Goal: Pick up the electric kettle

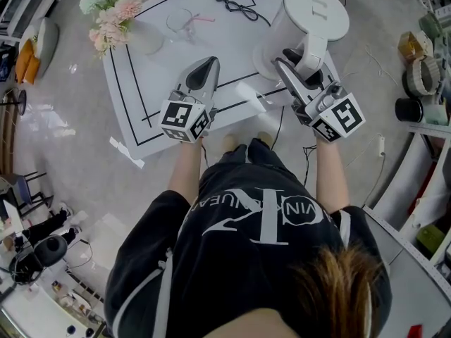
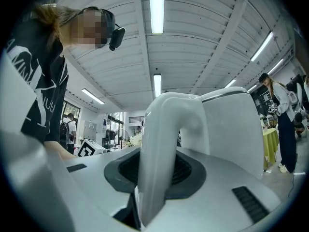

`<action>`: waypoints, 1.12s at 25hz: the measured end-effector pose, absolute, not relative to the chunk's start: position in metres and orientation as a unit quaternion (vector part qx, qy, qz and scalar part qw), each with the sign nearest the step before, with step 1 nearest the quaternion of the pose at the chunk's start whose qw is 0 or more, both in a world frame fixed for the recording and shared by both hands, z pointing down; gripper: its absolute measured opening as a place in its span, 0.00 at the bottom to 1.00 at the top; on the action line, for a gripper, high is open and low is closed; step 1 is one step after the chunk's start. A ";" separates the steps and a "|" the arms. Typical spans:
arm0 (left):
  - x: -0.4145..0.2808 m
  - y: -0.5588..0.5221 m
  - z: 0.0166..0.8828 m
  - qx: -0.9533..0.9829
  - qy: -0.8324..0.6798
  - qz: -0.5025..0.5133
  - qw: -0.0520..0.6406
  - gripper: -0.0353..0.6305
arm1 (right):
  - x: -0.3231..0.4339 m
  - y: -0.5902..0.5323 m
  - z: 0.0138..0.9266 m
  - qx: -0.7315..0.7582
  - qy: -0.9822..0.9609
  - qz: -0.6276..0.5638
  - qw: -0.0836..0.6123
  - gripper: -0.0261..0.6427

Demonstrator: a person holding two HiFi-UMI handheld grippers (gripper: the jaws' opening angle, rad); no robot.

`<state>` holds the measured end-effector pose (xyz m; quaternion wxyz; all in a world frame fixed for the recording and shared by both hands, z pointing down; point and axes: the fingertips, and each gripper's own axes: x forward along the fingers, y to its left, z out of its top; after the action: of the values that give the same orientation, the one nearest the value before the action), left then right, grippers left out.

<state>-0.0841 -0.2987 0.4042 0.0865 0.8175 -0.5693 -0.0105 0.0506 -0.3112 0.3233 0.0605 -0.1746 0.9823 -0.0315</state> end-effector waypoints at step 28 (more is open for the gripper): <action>-0.068 -0.317 0.389 0.834 -0.547 -0.020 0.071 0.07 | 0.094 -0.318 0.311 -0.237 0.970 -0.013 0.058 0.19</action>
<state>-0.0683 -0.3175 0.3886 0.0706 0.8340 -0.5469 -0.0201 0.0944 -0.3176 0.3111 0.0576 -0.2374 0.9696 -0.0131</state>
